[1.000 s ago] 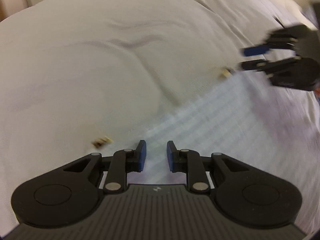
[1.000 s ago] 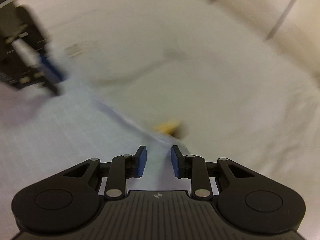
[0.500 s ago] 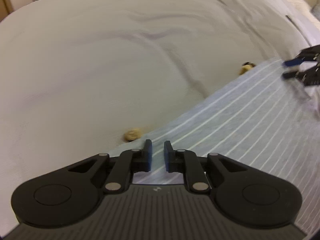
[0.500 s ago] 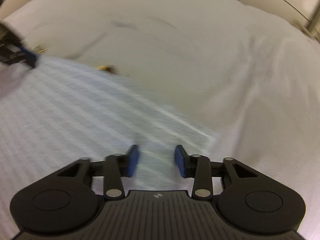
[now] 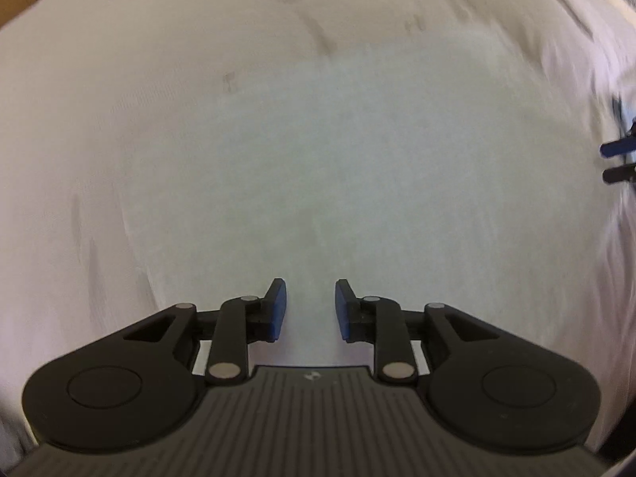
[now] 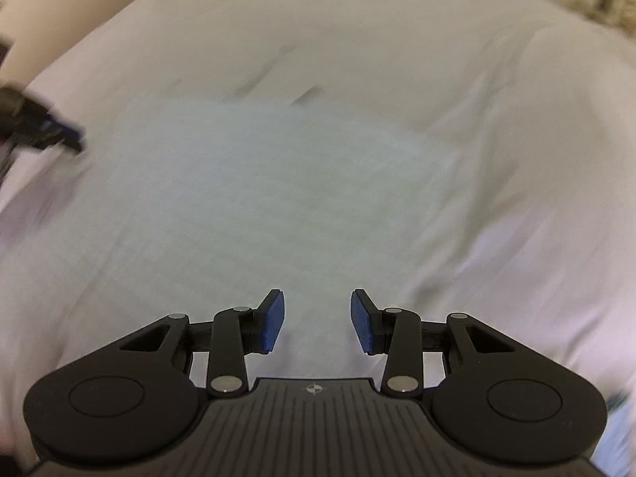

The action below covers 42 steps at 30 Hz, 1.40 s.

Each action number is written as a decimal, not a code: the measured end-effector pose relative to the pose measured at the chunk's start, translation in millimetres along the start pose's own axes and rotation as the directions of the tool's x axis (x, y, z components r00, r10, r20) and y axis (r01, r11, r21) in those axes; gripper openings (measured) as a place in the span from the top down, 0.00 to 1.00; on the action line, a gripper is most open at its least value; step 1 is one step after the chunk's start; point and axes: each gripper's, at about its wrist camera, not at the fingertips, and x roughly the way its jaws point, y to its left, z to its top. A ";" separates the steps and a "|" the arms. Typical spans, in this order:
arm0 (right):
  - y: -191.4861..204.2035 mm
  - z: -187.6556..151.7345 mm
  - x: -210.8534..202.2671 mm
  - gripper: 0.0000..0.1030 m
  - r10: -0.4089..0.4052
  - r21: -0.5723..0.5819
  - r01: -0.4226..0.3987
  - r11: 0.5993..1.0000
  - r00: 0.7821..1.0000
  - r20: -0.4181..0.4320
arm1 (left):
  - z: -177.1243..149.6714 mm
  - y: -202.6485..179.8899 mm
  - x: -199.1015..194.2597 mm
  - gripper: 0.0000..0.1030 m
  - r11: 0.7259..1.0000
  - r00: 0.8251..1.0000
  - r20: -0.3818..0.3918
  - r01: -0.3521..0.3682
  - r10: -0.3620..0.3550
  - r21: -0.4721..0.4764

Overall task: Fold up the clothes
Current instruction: 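Lift both open grippers away from the folded striped shirt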

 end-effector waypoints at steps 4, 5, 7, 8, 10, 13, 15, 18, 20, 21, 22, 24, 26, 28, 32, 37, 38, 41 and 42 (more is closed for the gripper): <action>2.4 -51.0 2.3 0.61 -0.009 0.023 0.012 1.000 0.994 -0.106 | -47.9 -0.8 -8.3 0.79 0.996 0.997 -0.057 -0.052 0.048 -0.075; -0.6 -60.8 3.6 0.61 -0.021 0.027 0.025 0.999 0.992 -0.128 | -56.2 0.1 -11.6 0.79 0.994 0.996 -0.068 -0.069 0.063 -0.086; -7.0 -73.7 -0.1 0.61 -0.051 0.022 0.055 0.998 0.986 -0.160 | -70.1 1.3 -18.2 0.79 0.990 0.991 -0.090 -0.104 0.096 -0.094; -7.2 -75.9 -4.5 0.61 -0.058 0.022 0.063 0.998 0.986 -0.157 | -77.1 2.0 -21.4 0.78 0.988 0.988 -0.102 -0.122 0.113 -0.097; -4.2 -76.3 -15.5 0.61 -0.064 0.026 0.068 0.997 0.989 -0.135 | -87.7 3.8 -30.3 0.78 0.982 0.985 -0.106 -0.148 0.136 -0.117; 0.2 -77.1 -31.9 0.61 -0.073 0.032 0.077 0.997 0.992 -0.103 | -95.2 4.2 -46.8 0.78 0.978 0.986 -0.077 -0.157 0.148 -0.136; 3.2 -77.5 -42.8 0.61 -0.080 0.036 0.083 0.996 0.994 -0.081 | -97.9 4.5 -55.8 0.78 0.980 0.987 -0.057 -0.156 0.150 -0.122; 23.9 -71.6 -59.9 0.60 -0.064 0.033 0.066 0.997 0.997 -0.039 | -100.4 7.2 -66.2 0.78 0.984 0.990 -0.019 -0.142 0.141 -0.110; 48.4 -57.8 -62.6 0.59 -0.037 0.022 0.037 0.999 0.999 -0.014 | -102.9 13.7 -74.2 0.77 0.987 0.991 0.010 -0.129 0.131 -0.101; 64.2 -51.4 -58.1 0.59 -0.025 0.012 0.025 1.000 1.000 -0.007 | -104.9 18.7 -78.0 0.76 0.988 0.992 0.026 -0.124 0.126 -0.089; 81.8 -46.6 -51.4 0.59 -0.013 0.001 0.013 1.000 1.000 0.000 | -108.1 23.3 -79.5 0.76 0.990 0.992 0.040 -0.119 0.122 -0.072; 115.8 -29.8 -45.2 0.59 0.003 -0.020 -0.002 1.000 1.000 0.015 | -118.0 37.2 -81.1 0.75 0.994 0.992 0.067 -0.102 0.104 -0.028; 148.4 -18.1 -43.5 0.57 0.010 -0.036 -0.009 0.999 1.000 0.030 | -128.4 54.4 -84.0 0.75 0.996 0.992 0.093 -0.082 0.080 0.018; 182.8 -8.2 -40.0 0.56 0.002 -0.047 0.000 0.999 0.999 0.041 | -136.0 76.6 -80.7 0.75 0.997 0.992 0.118 -0.047 0.040 0.056; 251.6 7.9 -26.1 0.55 -0.059 -0.032 0.060 0.998 0.998 0.033 | -146.7 112.6 -82.4 0.75 0.974 0.991 0.129 -0.008 -0.022 0.228; 335.9 29.2 2.1 0.54 -0.090 0.012 0.090 0.996 0.996 0.002 | -142.0 139.9 -88.4 0.60 0.885 0.980 0.188 -0.029 -0.067 0.466; 351.5 34.8 5.8 0.53 -0.089 0.019 0.089 0.996 0.996 -0.001 | -141.0 144.1 -87.8 0.57 0.856 0.977 0.204 -0.050 -0.065 0.514; 382.1 48.7 11.0 0.51 -0.085 0.030 0.085 0.996 0.996 0.000 | -130.4 149.0 -75.6 0.53 0.760 0.968 0.245 -0.122 -0.050 0.639; 389.1 51.4 12.1 0.51 -0.083 0.035 0.083 0.996 0.997 0.000 | -126.5 149.4 -70.7 0.51 0.724 0.965 0.258 -0.145 -0.047 0.675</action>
